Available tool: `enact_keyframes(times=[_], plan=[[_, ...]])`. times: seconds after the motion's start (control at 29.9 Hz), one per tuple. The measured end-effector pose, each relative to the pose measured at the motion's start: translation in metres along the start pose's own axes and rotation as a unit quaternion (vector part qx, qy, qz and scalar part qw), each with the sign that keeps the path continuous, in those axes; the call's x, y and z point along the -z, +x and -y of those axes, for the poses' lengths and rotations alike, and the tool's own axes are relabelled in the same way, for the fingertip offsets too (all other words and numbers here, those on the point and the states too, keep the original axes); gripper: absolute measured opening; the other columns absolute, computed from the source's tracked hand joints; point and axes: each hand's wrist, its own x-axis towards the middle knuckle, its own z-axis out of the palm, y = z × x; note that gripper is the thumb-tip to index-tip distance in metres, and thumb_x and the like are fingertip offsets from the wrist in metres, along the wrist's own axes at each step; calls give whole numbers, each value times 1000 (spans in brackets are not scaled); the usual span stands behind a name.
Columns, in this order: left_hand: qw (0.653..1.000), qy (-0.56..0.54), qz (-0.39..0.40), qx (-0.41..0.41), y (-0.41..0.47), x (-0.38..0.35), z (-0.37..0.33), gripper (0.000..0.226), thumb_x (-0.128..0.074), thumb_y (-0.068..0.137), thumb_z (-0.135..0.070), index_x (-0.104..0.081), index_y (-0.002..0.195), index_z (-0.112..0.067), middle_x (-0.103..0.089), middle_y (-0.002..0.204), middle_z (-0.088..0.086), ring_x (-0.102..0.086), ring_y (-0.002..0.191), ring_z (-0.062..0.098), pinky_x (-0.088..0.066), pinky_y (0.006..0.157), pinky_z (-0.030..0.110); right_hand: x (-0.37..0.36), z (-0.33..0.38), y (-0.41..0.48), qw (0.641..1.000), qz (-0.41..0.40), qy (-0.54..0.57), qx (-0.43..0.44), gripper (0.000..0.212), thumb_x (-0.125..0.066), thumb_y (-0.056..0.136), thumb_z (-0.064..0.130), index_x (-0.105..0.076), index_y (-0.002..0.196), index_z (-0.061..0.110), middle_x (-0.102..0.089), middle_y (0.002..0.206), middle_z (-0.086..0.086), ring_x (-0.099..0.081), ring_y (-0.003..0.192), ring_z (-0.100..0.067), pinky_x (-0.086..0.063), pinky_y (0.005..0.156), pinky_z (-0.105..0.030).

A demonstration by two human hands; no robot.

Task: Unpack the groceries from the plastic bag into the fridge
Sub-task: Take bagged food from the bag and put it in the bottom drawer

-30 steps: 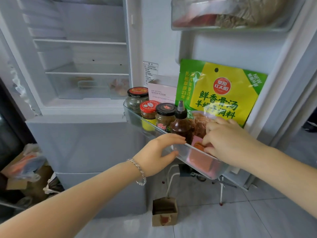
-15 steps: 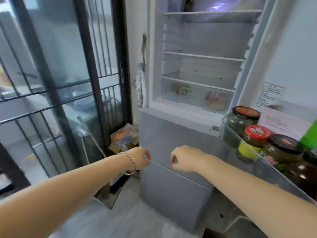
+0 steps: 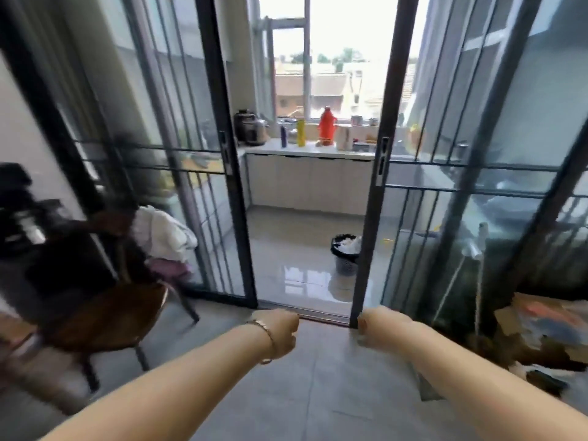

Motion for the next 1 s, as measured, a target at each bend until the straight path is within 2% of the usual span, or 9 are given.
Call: enact_keyframes(times=[0.1,0.2,0.33,0.43,0.53,0.63,0.77,1.0], plan=[[995,-2,0,103,-64,-10,86,33,-41,93,-22,-52,123,-15,-53,132,8,-50,122,28,-42,97,34,7,99,15,990,9,-68,122,34,-49,91,30,-62,114,8,-62,119,-9,-59,107,-28,-49,89,-32],[978,-33,-14,205,-137,-22,167,31,-43,92,-24,-55,120,-16,-56,129,7,-53,119,28,-45,96,36,14,205,13,968,17,-119,220,38,-46,94,32,-60,118,6,-58,124,-9,-55,114,-28,-46,92,-31],[937,-104,-44,331,-245,-37,266,28,-46,90,-25,-59,114,-19,-60,124,6,-56,114,28,-46,92,33,8,355,-2,934,18,-153,321,36,-51,92,33,-61,117,10,-59,122,-8,-56,112,-28,-47,91,-32],[901,-154,-74,399,-325,-48,343,25,-48,89,-27,-60,111,-20,-61,120,4,-58,108,27,-48,91,32,-1,467,-20,917,23,-154,368,34,-53,92,29,-61,118,10,-62,112,-6,-59,106,-24,-48,89,-31],[881,-168,-77,437,-393,-57,418,28,-47,91,-27,-58,116,-20,-61,119,3,-59,105,24,-49,92,34,-7,569,-43,902,16,-141,407,28,-52,92,26,-61,114,10,-57,96,-2,-58,93,-20,-48,81,-28],[859,-189,-94,466,-446,-63,483,27,-46,92,-26,-59,115,-18,-61,118,4,-58,106,23,-48,94,34,-10,659,-51,882,9,-147,447,30,-53,89,26,-62,113,10,-64,106,-4,-61,99,-22,-52,86,-31],[825,-202,-143,507,-493,-74,555,27,-46,92,-25,-58,116,-17,-59,121,4,-56,109,24,-46,92,30,-2,755,-52,864,4,-156,478,31,-51,91,28,-64,113,10,-65,113,-6,-60,104,-24,-51,91,-35],[785,-163,-221,555,-515,-86,671,29,-40,94,-22,-52,120,-22,-54,122,0,-57,103,22,-48,89,36,4,882,0,847,-24,-111,520,25,-52,92,31,-65,110,19,-64,111,3,-60,98,-18,-49,80,-26]])
